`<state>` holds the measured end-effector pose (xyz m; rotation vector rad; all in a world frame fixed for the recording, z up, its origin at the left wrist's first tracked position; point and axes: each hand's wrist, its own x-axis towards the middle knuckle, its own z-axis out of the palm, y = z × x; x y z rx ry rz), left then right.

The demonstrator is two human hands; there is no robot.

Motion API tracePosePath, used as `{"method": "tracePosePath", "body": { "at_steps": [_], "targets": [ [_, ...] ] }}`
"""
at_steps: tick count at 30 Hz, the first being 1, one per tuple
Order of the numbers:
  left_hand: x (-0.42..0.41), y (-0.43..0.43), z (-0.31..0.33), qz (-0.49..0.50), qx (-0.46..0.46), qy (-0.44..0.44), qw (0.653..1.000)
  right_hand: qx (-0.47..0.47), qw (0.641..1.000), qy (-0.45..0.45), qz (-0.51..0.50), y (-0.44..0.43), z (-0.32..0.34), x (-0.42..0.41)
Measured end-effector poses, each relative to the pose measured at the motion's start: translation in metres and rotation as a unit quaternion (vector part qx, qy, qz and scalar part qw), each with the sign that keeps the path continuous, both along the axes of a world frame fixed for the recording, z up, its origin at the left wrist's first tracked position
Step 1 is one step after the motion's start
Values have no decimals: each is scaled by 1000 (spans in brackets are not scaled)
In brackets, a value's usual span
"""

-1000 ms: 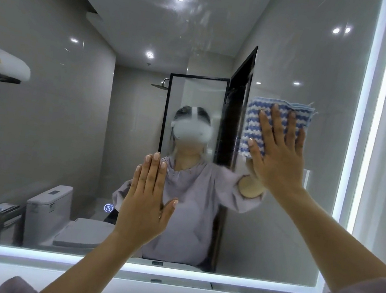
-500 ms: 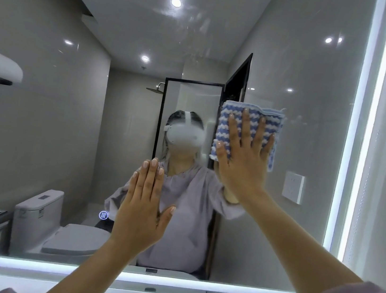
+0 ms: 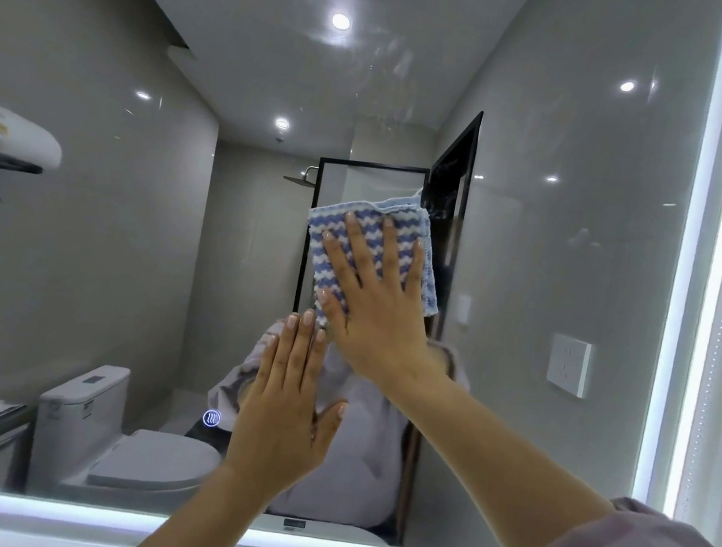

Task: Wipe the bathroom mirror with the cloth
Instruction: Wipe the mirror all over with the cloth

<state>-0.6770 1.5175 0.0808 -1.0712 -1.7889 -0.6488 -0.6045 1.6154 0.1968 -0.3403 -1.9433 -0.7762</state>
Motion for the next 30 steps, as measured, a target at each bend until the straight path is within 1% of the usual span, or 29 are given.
{"method": "tracePosePath", "body": {
  "at_steps": [4,9,12,15,23,30],
  "targets": [
    [1,0,1,-2,1,-9,1000,30,999,-24,-9,4,6,4],
    [2,-1,1,7,-6,-6,1000,43,998,-42,-4,5,15,13],
    [1,-1,0,8,-11,-1,1000,78,995,-57,-11,16,25,22],
    [0,0,-1,-2,-2,6,1000,87,995,-51,-18,30,38,34],
    [-2,1,-2,7,-9,23,1000,58,998,13,-34,70,68,77],
    [-3,1,-3,4,-4,23,1000,-59,990,102,-77,111,90,120]
  ]
}}
